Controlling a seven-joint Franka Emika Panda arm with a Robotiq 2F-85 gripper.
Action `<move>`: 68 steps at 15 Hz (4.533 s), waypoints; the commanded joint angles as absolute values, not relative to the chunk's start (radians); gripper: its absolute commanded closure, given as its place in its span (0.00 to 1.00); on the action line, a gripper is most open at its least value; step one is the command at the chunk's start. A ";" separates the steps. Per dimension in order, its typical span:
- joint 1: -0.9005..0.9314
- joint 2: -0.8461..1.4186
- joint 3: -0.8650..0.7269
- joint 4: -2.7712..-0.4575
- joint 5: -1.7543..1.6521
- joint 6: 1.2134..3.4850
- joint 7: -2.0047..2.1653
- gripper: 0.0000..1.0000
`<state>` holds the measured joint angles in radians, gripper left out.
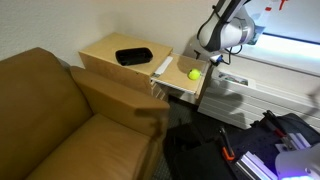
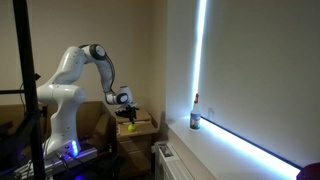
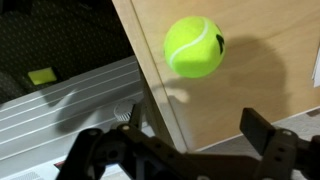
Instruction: Put the green ball on the black dish and then close the sliding drawer
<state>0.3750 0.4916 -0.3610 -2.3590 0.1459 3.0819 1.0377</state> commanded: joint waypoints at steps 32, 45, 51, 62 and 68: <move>0.196 0.522 -0.105 -2.348 0.305 3.097 0.952 0.00; 0.200 0.523 -0.129 -2.343 0.308 3.043 0.995 0.00; 0.234 0.513 -0.165 -2.345 0.298 3.051 1.022 0.00; 0.182 0.533 -0.136 -2.323 0.308 3.046 1.001 0.00; -0.053 0.592 0.077 -2.243 0.406 2.908 0.886 0.00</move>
<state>0.0607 0.5437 -0.0169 -2.3032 0.3377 2.9728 0.9669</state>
